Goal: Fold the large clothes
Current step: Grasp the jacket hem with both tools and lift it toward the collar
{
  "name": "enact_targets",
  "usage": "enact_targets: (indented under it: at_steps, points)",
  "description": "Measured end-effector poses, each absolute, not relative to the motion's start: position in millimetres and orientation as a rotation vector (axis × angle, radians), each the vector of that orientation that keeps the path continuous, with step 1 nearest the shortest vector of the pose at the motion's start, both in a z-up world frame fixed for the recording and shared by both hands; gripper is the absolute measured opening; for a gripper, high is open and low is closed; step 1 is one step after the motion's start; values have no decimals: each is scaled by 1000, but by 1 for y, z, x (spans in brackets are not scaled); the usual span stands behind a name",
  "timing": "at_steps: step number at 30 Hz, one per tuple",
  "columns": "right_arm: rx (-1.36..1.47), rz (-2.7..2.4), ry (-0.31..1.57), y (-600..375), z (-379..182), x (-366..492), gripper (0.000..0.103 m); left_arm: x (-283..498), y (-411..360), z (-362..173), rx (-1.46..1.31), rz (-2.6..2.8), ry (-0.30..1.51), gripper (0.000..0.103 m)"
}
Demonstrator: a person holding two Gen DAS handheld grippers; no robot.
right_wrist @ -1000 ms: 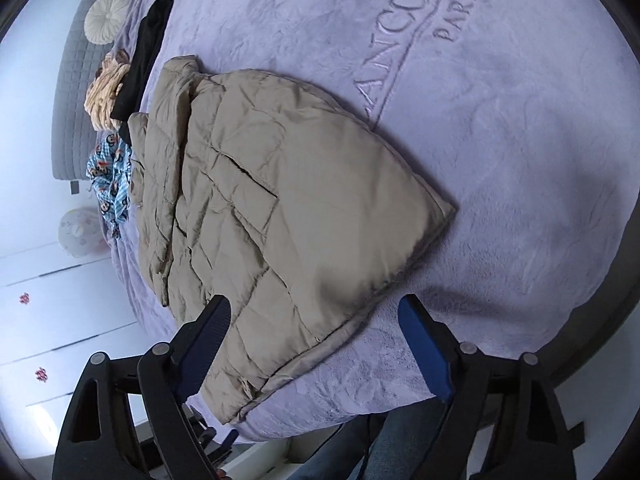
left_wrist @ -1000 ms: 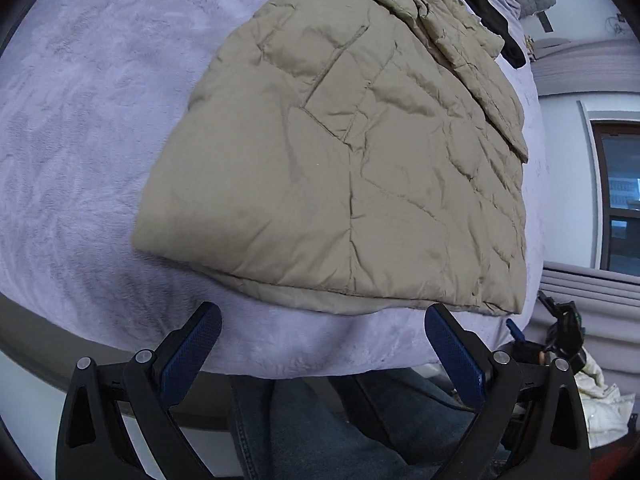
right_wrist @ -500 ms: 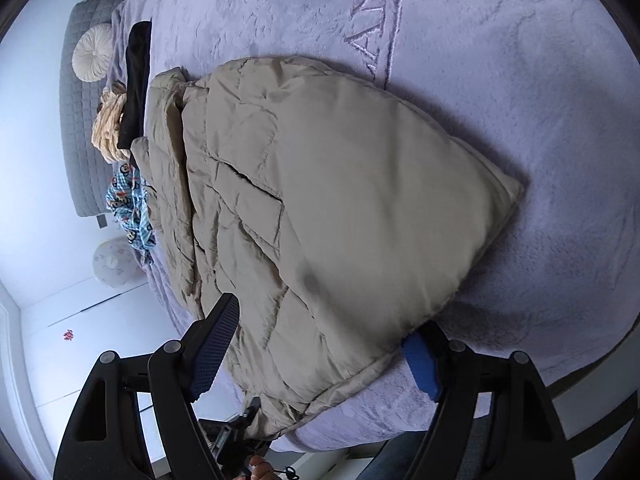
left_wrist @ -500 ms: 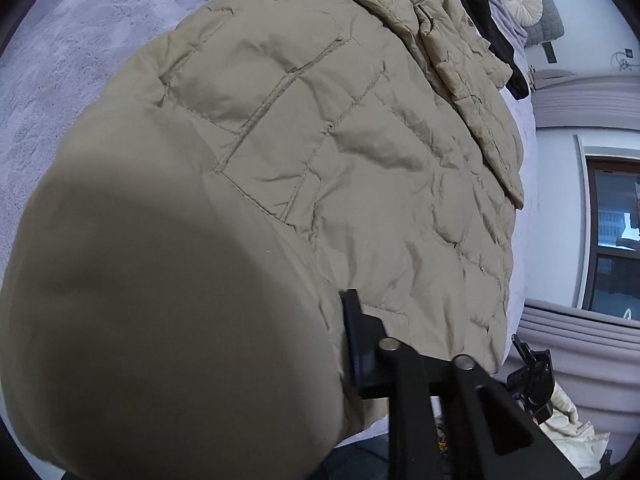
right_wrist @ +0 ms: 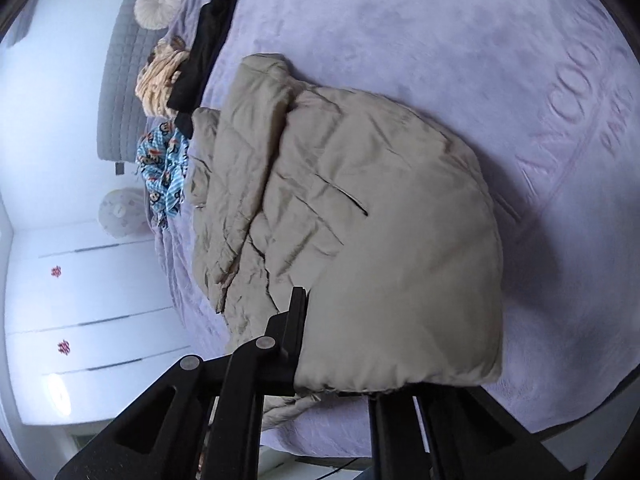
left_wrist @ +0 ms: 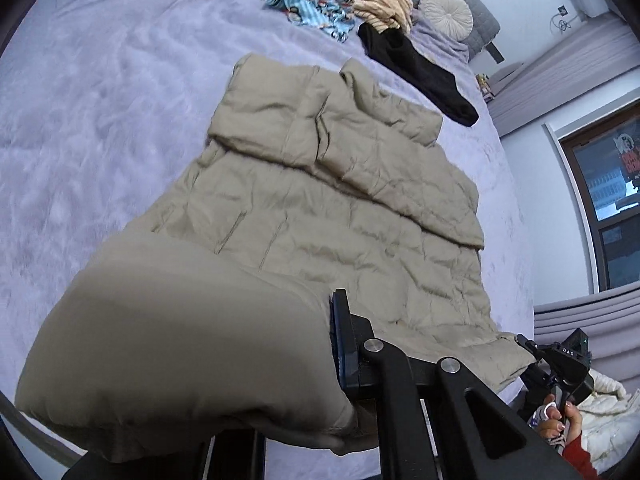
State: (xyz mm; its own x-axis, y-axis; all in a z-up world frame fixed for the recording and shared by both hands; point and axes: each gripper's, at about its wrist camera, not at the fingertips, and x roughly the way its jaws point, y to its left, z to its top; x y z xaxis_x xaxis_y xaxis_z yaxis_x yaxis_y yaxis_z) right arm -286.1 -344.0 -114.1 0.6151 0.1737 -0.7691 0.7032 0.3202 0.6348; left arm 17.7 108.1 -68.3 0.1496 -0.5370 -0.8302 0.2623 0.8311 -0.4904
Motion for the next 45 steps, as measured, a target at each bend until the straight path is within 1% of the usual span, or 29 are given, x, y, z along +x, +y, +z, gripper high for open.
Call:
enact_targets:
  at_steps: [4, 7, 12, 18, 25, 30, 35, 37, 42, 45]
  points:
    - [1086, -334, 894, -364, -75, -239, 11, 49, 91, -40, -261, -565, 1207, 12]
    - [999, -270, 913, -380, -57, -197, 11, 72, 75, -33, -262, -516, 1164, 12]
    - [887, -206, 952, -404, -44, -127, 11, 109, 47, -27, -256, -448, 1109, 12]
    - [797, -213, 941, -426, -40, -58, 11, 159, 22, -36, -198, -437, 1108, 12]
    - [796, -267, 951, -442, -59, -22, 11, 210, 0, -64, -134, -467, 1176, 12]
    - [784, -281, 976, -456, -77, 7, 11, 243, -15, -101, -113, -456, 1241, 12]
    - [786, -307, 1024, -473, -119, 38, 11, 266, -33, -153, -45, -430, 1295, 12]
    - [798, -311, 1033, -479, -136, 44, 11, 269, -38, -165, -24, -428, 1294, 12]
    - [852, -304, 1022, -494, -164, 50, 11, 272, -44, -174, 18, -445, 1277, 13]
    - [871, -298, 1016, -497, -167, 48, 11, 268, -41, -163, 13, -438, 1264, 13]
